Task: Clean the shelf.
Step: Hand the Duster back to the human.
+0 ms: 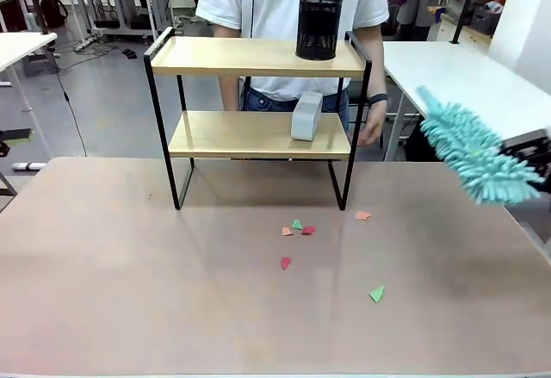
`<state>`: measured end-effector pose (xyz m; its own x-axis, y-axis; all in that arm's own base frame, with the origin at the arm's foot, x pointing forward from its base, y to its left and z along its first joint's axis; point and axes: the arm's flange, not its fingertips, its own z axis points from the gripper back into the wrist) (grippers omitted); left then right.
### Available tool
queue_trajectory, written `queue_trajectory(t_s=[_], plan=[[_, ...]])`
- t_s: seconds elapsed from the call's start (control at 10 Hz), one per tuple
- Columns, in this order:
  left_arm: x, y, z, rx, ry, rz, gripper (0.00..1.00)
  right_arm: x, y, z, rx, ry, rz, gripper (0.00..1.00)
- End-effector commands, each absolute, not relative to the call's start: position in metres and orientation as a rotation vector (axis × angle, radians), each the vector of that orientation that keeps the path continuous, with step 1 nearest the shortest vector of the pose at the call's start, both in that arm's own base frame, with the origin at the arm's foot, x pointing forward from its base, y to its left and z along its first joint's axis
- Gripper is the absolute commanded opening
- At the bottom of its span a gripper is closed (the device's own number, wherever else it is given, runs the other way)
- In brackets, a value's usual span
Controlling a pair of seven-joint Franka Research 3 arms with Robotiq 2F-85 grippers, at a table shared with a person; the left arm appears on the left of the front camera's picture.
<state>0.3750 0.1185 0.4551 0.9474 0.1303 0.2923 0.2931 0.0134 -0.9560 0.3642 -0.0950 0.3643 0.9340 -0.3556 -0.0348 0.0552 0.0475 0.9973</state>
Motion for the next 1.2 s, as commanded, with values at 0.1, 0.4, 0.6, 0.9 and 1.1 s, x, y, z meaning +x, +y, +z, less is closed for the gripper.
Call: queue_trajectory(t_s=[0.1, 0.4, 0.6, 0.9, 1.1], plan=[[0.369, 0.123, 0.461, -1.545, -0.333, -0.152, 1.0, 0.382, -0.089, 0.346, 1.542, -0.172, -0.265, 0.0], [0.369, 0.123, 0.461, -1.545, -0.333, -0.152, 1.0, 0.375, -0.084, 0.337, 1.528, -0.162, -0.31, 0.0], [0.369, 0.123, 0.461, -1.545, -0.333, -0.152, 1.0, 0.375, -0.084, 0.337, 1.528, -0.162, -0.31, 0.0], [0.369, 0.123, 0.461, -1.545, -0.333, -0.152, 1.0, 0.375, -0.084, 0.337, 1.528, -0.162, -0.31, 0.0], [0.369, 0.123, 0.461, -1.545, -0.333, -0.152, 1.0, 0.375, -0.084, 0.337, 1.528, -0.162, -0.31, 0.0]])
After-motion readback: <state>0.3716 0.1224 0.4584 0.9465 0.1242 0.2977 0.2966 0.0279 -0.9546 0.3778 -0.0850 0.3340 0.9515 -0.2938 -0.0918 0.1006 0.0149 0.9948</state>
